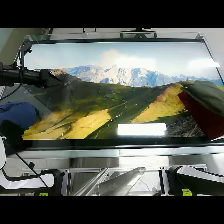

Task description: Fold the shirts.

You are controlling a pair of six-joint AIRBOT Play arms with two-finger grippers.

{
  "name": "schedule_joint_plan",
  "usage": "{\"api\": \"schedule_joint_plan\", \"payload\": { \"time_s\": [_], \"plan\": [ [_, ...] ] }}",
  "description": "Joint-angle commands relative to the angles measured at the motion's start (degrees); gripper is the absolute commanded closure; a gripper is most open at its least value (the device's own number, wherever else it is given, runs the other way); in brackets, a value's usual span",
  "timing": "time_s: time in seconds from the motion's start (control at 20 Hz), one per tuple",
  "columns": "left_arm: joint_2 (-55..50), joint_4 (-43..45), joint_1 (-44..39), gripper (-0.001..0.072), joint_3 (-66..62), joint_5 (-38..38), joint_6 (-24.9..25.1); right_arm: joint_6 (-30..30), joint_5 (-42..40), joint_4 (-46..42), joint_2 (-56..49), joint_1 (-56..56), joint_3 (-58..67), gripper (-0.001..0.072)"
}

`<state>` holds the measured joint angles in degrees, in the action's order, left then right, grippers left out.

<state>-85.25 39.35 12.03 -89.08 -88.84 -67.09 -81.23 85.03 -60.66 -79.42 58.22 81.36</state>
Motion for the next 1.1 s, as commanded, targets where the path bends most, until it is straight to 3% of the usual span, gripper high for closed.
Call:
{"api": "schedule_joint_plan", "payload": {
  "time_s": [0.0,0.15,0.2,0.25,0.3,0.45,0.65,0.7,0.75,0.8,0.9,1.05],
  "plan": [
    [-2.32,-0.13,-0.20,0.0704,0.02,-1.77,-0.02,0.31,3.15,-0.22,0.87,10.10,-10.71,0.0696],
    [-4.63,-0.07,-1.77,0.0704,0.00,-1.79,0.00,7.15,-0.68,-0.20,-0.31,11.32,-14.88,0.0680],
    [-5.46,-0.07,-2.62,0.0704,0.00,-1.73,0.00,7.56,-0.74,-0.17,-0.50,11.10,-15.47,0.0479],
    [-6.29,-0.09,-3.41,0.0704,0.00,-1.62,0.00,7.58,-0.52,-0.17,-0.59,10.73,-15.50,0.0062],
    [-7.04,-0.11,-4.04,0.0704,-0.04,-1.51,0.00,8.02,0.61,0.13,-0.46,10.40,-15.45,0.0000],
    [-8.17,-0.46,-5.97,0.0705,-0.13,-0.94,0.04,8.22,4.22,2.05,1.42,10.25,-15.30,0.0000],
    [-6.51,-0.44,-6.64,0.0705,-7.19,-1.42,-0.13,7.52,2.21,15.06,6.10,7.43,-15.32,0.0006],
    [-5.42,-0.42,-6.64,0.0705,-9.42,-1.64,-1.05,7.54,1.79,17.27,7.50,5.22,-15.32,0.0193],
    [-3.91,-0.39,-6.58,0.0705,-11.47,-1.60,-2.10,7.67,1.57,19.12,8.76,2.71,-15.32,0.0540],
    [-2.19,-0.42,-6.58,0.0705,-12.61,-1.42,-2.69,7.76,0.90,20.57,10.27,-0.26,-15.34,0.0688],
    [2.71,-0.37,-6.60,0.0705,-10.88,-0.68,-3.13,7.78,-0.37,21.03,13.84,-5.60,-15.54,0.0695],
    [12.28,-0.39,-7.17,0.0705,1.38,1.75,-3.08,7.76,-3.04,21.05,22.36,-14.23,-19.56,0.0696]
  ]
}}
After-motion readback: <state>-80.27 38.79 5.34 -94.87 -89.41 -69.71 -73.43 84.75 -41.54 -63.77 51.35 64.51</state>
